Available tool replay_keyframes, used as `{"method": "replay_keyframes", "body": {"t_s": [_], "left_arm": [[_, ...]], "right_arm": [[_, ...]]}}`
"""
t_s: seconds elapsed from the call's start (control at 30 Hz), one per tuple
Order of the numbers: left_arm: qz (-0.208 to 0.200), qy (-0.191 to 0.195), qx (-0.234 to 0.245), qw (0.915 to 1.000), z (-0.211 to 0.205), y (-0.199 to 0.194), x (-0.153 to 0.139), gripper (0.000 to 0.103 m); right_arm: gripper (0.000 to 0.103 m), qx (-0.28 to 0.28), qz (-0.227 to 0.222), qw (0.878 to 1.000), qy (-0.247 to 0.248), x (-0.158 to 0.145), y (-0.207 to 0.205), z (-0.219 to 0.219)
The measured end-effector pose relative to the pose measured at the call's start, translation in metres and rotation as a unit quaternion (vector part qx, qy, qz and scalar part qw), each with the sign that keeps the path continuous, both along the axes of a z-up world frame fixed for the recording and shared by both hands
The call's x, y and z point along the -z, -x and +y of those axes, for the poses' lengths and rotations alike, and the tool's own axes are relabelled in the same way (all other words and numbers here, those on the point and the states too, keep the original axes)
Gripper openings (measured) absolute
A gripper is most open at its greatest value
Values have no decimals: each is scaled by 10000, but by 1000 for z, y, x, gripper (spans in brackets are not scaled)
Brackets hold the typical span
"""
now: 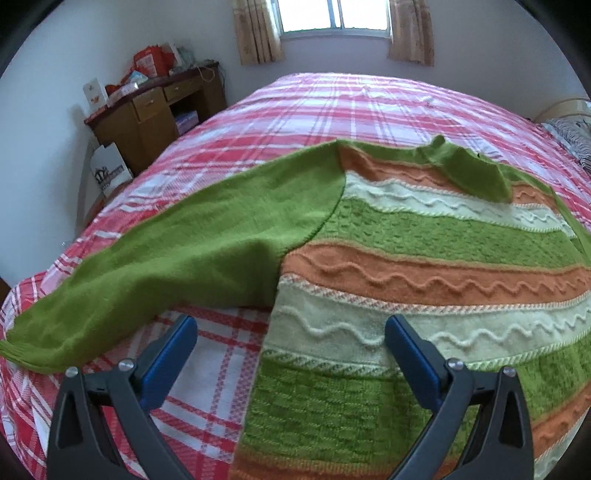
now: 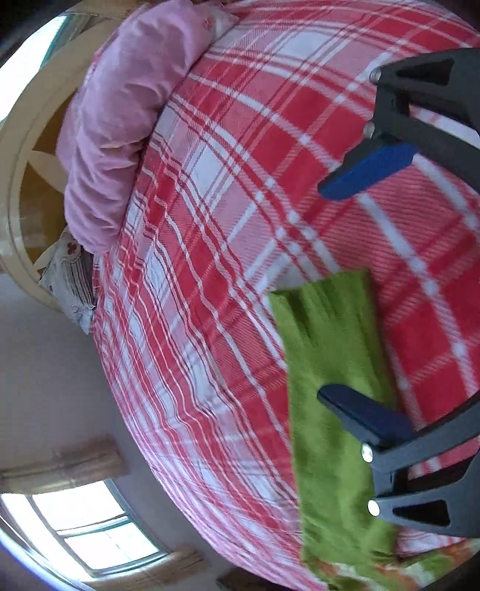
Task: Fold small clothes
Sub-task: 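Close the right gripper on the sleeve cuff and lift it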
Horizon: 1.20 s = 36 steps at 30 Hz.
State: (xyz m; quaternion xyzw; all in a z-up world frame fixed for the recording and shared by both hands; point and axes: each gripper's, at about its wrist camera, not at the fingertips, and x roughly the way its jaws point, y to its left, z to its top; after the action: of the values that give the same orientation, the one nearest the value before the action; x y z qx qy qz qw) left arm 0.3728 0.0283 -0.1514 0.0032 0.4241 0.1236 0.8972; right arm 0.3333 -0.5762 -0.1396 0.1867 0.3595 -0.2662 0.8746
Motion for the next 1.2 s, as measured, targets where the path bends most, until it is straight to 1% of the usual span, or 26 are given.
{"method": "replay_keyframes", "body": {"t_s": [0.03,0.07,0.17,0.2,0.27,0.3,0.37,0.4,0.43,0.5,0.53,0.6,0.77,0.87,0.97,1.03,1.13,1.17,1.2], "left_arm": [[-4,32,-13,10000,1,0,0,103],[-4,49,-8,10000,1,0,1,103],[32,88,28,10000,0,-1,3,103],[25,116,27,9999,0,-1,3,103],[41,167,25,9998,0,-2,5,103],[61,201,43,9998,1,-3,5,103],[112,360,46,9993,4,-4,7,103],[109,460,41,9989,7,-4,8,103],[115,507,50,9986,7,-4,8,103],[114,513,52,9986,7,-4,8,103],[118,491,56,9987,7,-4,8,103],[130,496,59,9987,9,-4,9,103],[73,580,78,9983,11,-3,8,103],[85,508,78,9986,8,-2,9,103],[84,543,81,9985,8,0,9,103],[88,535,84,9985,8,0,9,103],[70,592,95,9982,8,1,8,103],[70,592,100,9982,8,1,8,103],[73,581,102,9982,8,1,8,103]], "right_arm": [[74,-30,34,9999,-124,2,-4,-4],[70,-77,91,9997,-231,5,-8,-6],[70,-168,163,9995,-220,7,-16,-6],[68,-223,169,9994,-223,7,-17,-5],[51,-360,229,9989,-177,8,-21,-1],[37,-427,305,9986,-106,9,-23,3],[33,-508,323,9981,-111,8,-23,5],[27,-513,305,9981,-149,7,-22,4],[18,-506,274,9981,-206,6,-21,2],[14,-510,139,9979,-362,1,-18,0],[9,-505,62,9980,-373,-3,-16,0],[5,-589,-63,9976,-364,-13,-15,4],[4,-806,-260,9962,-211,-42,-17,21],[2,-943,-406,9946,-165,-61,-20,32],[1,-1201,-564,9911,-102,-83,-26,48],[1,-1294,-506,9903,-84,-91,-30,56],[3,-1101,-444,9928,-169,-91,-34,50],[8,-1056,-366,9935,-212,-87,-36,45],[37,-980,-229,9946,-249,-80,-37,40]]}}
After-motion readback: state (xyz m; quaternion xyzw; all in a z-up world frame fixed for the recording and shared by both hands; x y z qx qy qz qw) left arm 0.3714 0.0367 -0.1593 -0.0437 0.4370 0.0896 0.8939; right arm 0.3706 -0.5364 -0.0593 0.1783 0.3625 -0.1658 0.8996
